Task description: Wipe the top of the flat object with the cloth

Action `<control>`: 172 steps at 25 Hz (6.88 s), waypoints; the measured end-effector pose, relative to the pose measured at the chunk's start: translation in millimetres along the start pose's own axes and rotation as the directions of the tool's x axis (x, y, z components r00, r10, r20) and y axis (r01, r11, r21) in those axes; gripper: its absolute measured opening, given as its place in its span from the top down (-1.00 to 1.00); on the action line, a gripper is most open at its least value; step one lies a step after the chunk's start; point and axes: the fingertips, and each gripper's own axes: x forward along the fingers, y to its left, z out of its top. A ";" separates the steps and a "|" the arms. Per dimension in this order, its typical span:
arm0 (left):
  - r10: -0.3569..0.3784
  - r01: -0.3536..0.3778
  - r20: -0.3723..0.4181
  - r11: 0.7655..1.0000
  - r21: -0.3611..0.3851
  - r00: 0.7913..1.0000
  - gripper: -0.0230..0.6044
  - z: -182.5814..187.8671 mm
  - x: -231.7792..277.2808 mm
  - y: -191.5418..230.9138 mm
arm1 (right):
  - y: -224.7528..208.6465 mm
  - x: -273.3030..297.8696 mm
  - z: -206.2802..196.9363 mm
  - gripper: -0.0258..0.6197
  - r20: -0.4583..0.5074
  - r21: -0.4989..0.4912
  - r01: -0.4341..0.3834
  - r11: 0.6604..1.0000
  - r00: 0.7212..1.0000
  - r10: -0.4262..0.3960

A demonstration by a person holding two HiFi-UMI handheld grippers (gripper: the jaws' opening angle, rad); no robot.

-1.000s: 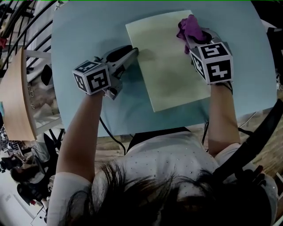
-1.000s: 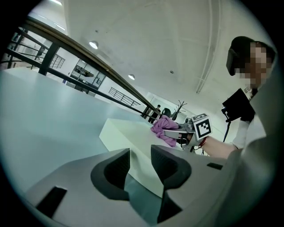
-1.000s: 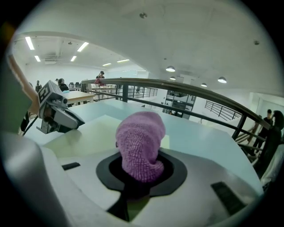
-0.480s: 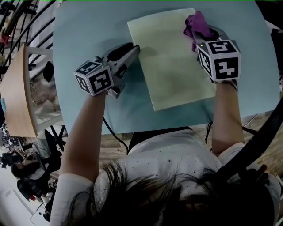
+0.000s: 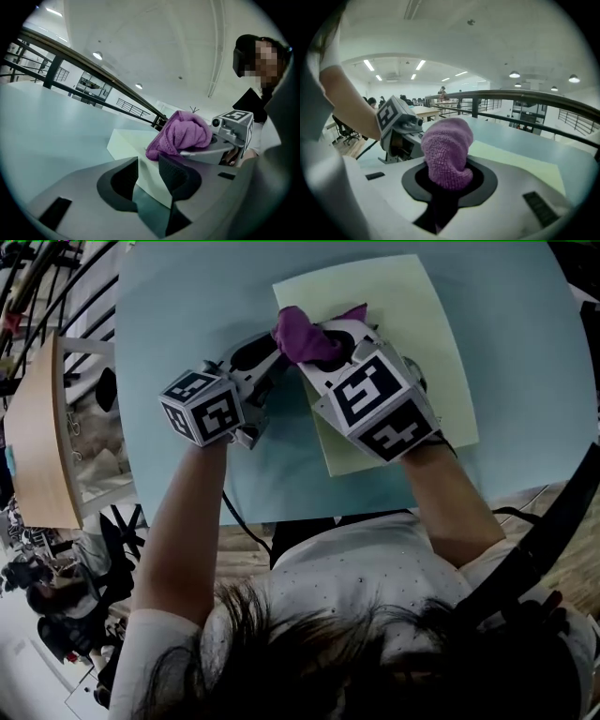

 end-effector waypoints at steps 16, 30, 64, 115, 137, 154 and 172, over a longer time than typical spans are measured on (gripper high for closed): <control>0.013 -0.013 0.000 1.000 0.013 1.000 0.49 0.5 1.9 -1.8 | -86.6 -58.9 -55.6 0.67 -0.173 -0.063 0.234 0.970 0.955 -0.241; 0.009 -0.009 0.011 1.000 0.005 1.000 0.49 10.2 -3.0 -4.0 | -154.1 -116.0 -70.1 0.67 -0.217 0.055 0.424 0.904 0.889 -0.403; 0.017 -0.017 0.017 1.000 0.021 1.000 0.49 0.9 -7.1 0.5 | -118.8 -118.7 -84.9 0.65 -0.225 0.107 0.329 0.938 0.927 -0.300; 0.017 -0.017 0.026 1.000 0.023 1.000 0.49 4.4 -8.3 2.9 | -107.1 -138.0 -67.6 0.64 -0.245 -0.044 0.366 0.930 0.898 -0.365; 0.017 -0.018 0.023 0.999 0.044 1.000 0.51 4.9 -9.0 3.1 | 26.4 -65.4 -55.0 0.63 -0.165 0.026 -0.076 0.997 0.983 0.079; 0.014 -0.015 0.030 0.999 0.041 0.999 0.51 2.5 -9.2 2.5 | -78.1 -147.5 -100.0 0.63 -0.264 0.195 0.249 0.949 0.945 -0.194; 0.027 -0.030 0.042 0.998 0.056 0.999 0.51 3.5 -11.4 5.1 | 70.1 -69.8 -59.8 0.64 -0.214 0.121 -0.218 0.968 0.947 0.240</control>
